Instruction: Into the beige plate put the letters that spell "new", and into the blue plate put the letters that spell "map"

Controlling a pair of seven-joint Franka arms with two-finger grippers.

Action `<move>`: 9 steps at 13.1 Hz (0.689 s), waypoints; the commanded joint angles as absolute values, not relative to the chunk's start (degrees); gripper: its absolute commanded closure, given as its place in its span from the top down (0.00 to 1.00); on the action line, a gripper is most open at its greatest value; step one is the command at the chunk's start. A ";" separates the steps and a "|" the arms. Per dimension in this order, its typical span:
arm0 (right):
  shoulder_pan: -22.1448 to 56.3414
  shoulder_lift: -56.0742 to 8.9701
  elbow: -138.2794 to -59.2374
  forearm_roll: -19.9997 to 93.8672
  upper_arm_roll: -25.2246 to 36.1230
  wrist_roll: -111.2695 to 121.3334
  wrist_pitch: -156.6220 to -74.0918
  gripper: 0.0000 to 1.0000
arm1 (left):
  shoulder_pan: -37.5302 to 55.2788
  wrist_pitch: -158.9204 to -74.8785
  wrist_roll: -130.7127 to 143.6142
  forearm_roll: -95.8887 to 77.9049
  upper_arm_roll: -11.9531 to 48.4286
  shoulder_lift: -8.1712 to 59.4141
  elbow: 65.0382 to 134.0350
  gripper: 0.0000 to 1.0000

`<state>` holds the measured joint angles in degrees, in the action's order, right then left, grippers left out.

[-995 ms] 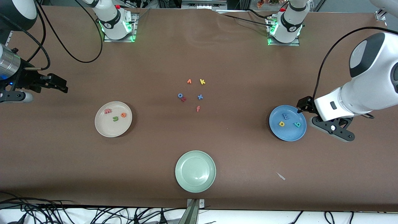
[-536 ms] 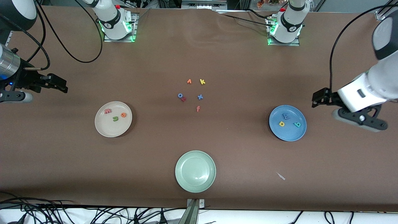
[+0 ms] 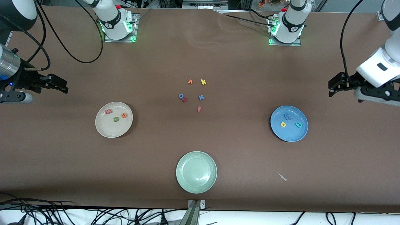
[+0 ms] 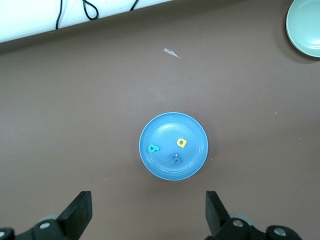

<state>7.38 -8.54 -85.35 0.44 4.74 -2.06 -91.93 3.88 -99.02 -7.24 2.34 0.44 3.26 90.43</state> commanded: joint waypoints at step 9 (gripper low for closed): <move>7.03 -9.14 -83.85 0.97 4.66 -1.67 -91.05 1.00 | 5.63 -97.56 -5.11 -2.46 -2.29 2.81 92.72 1.00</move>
<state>7.38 -8.54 -85.35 0.44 4.74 -2.06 -91.93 5.13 -98.20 -6.73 -0.91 -1.63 2.18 93.26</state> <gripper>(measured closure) 0.000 0.000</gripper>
